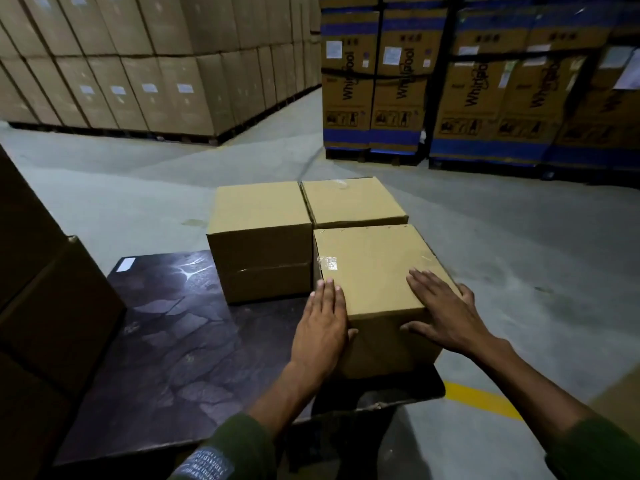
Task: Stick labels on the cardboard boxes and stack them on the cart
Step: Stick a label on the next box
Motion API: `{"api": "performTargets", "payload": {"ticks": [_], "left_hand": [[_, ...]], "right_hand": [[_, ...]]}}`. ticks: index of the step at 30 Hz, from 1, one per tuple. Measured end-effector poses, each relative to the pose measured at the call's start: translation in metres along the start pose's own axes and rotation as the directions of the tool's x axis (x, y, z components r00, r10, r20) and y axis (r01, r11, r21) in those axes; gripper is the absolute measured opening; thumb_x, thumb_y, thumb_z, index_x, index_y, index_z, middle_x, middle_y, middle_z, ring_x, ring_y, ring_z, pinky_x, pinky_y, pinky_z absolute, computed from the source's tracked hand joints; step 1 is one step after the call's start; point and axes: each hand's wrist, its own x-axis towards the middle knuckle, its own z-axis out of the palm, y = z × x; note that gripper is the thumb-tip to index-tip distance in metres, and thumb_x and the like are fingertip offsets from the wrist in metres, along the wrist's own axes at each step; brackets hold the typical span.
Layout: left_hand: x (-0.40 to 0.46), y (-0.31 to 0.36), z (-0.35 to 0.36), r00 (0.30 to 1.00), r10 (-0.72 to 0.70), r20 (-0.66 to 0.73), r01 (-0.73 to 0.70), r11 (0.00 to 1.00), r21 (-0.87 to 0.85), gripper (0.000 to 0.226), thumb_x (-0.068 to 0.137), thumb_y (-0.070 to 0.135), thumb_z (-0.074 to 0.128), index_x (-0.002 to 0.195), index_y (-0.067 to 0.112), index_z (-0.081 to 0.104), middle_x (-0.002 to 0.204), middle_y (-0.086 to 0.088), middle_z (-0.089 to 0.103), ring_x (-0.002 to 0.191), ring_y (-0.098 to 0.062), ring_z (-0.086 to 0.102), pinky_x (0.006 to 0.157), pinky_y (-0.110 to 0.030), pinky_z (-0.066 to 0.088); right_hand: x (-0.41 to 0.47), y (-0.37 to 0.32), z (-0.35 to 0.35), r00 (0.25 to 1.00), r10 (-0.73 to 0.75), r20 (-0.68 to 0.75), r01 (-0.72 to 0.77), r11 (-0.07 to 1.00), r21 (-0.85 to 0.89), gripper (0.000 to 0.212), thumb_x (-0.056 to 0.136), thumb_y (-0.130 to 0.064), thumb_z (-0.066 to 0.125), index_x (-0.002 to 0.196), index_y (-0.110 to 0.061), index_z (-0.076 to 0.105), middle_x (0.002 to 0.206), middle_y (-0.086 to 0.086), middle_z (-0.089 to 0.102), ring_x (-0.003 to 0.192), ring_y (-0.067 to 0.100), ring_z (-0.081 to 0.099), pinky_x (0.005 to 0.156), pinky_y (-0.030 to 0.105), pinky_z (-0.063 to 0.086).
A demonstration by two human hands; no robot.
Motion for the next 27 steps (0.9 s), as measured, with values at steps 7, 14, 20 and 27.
{"api": "performTargets", "payload": {"ticks": [7,14,20,27], "left_hand": [[0.010,0.009,-0.001,1.000,-0.021,0.002,0.021,1.000,0.022,0.084,0.098,0.047,0.049,0.155,0.000,0.009,0.162,-0.023,0.002,0.151,-0.034,-0.002,0.118,-0.039,-0.006],[0.015,0.015,0.001,0.999,-0.045,0.016,0.045,0.999,0.030,0.085,0.098,0.049,0.048,0.155,0.001,0.007,0.162,-0.022,0.000,0.151,-0.033,-0.004,0.119,-0.039,-0.006],[0.015,0.018,0.001,0.998,-0.064,0.014,0.064,0.998,0.022,0.085,0.099,0.049,0.046,0.155,0.001,0.003,0.162,-0.021,-0.004,0.150,-0.032,-0.007,0.117,-0.038,-0.009],[0.014,0.018,-0.001,0.997,-0.072,0.025,0.072,0.997,0.006,0.084,0.100,0.049,0.044,0.155,0.002,0.000,0.162,-0.021,-0.007,0.150,-0.032,-0.009,0.119,-0.038,-0.008]], "right_hand": [[0.009,0.013,0.000,1.000,-0.022,-0.006,0.022,1.000,-0.004,0.101,0.082,-0.080,0.044,0.159,-0.028,0.005,0.166,-0.010,-0.004,0.153,0.011,0.000,0.117,0.056,0.012],[0.013,0.021,0.001,0.999,-0.043,-0.022,0.043,0.999,0.005,0.100,0.081,-0.080,0.046,0.158,-0.028,0.008,0.167,-0.009,-0.001,0.153,0.012,0.001,0.116,0.056,0.014],[0.015,0.022,0.001,0.998,-0.055,-0.027,0.055,0.998,-0.001,0.099,0.082,-0.079,0.046,0.158,-0.027,0.009,0.167,-0.009,0.001,0.153,0.012,0.003,0.116,0.057,0.015],[0.018,0.024,0.001,0.998,-0.068,-0.006,0.068,0.998,-0.013,0.100,0.082,-0.079,0.045,0.158,-0.026,0.006,0.167,-0.008,-0.003,0.153,0.013,0.000,0.117,0.057,0.014]]}}
